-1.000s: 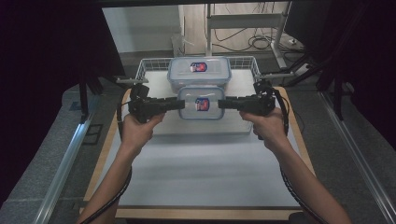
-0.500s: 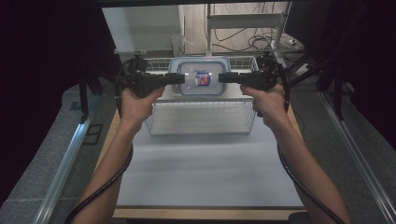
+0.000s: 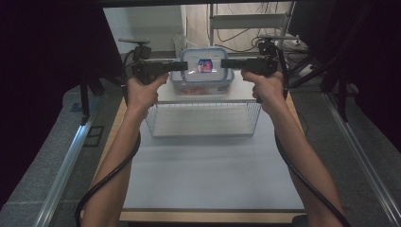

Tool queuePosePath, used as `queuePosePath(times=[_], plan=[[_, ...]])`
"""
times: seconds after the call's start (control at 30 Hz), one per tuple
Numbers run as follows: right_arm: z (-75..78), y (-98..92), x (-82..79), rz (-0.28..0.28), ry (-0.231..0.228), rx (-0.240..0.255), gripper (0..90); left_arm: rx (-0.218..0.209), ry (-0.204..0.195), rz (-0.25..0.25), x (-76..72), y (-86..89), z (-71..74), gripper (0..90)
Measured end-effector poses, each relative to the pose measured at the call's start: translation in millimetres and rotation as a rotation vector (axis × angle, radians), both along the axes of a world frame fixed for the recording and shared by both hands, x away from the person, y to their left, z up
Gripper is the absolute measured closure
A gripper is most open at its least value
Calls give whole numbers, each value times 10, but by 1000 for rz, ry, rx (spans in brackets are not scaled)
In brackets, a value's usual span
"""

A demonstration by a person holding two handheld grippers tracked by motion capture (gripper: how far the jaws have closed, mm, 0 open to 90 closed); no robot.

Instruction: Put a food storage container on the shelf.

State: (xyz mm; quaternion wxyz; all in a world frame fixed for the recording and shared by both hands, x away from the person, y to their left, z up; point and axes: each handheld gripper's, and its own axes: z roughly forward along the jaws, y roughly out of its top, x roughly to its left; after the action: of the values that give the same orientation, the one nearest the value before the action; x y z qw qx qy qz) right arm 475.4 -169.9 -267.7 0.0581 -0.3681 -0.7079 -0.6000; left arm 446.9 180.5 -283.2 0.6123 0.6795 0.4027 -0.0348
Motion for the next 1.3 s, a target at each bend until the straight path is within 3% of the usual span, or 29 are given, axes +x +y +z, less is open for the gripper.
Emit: queuePosePath(times=[0.13,0.27,0.33,0.37,0.47,0.67,0.83,0.97,1.17,1.3], plan=[[-40,20,86,-1,22,12,575,-1,16,12,51,13,-27,569],[-84,27,125,1,41,25,575,1,5,35,51,15,-34,565],[-85,29,133,0,44,27,577,39,-22,73,26,-14,-10,560],[-78,38,129,-4,44,15,568,64,-33,76,25,-30,0,591],[-58,88,121,-27,25,-32,532,124,-38,106,19,-102,16,546],[-69,98,170,-49,20,-30,512,117,-16,112,45,-126,-5,519],[-65,101,216,-73,12,-31,505,86,-3,121,65,-128,-29,479],[-53,127,239,-102,-13,-61,466,64,13,125,72,-114,-48,414],[-66,187,250,-131,-60,-73,422,61,-37,140,32,-101,-19,383],[-33,156,182,-161,-134,-125,426,70,-91,151,-80,-63,31,374]])
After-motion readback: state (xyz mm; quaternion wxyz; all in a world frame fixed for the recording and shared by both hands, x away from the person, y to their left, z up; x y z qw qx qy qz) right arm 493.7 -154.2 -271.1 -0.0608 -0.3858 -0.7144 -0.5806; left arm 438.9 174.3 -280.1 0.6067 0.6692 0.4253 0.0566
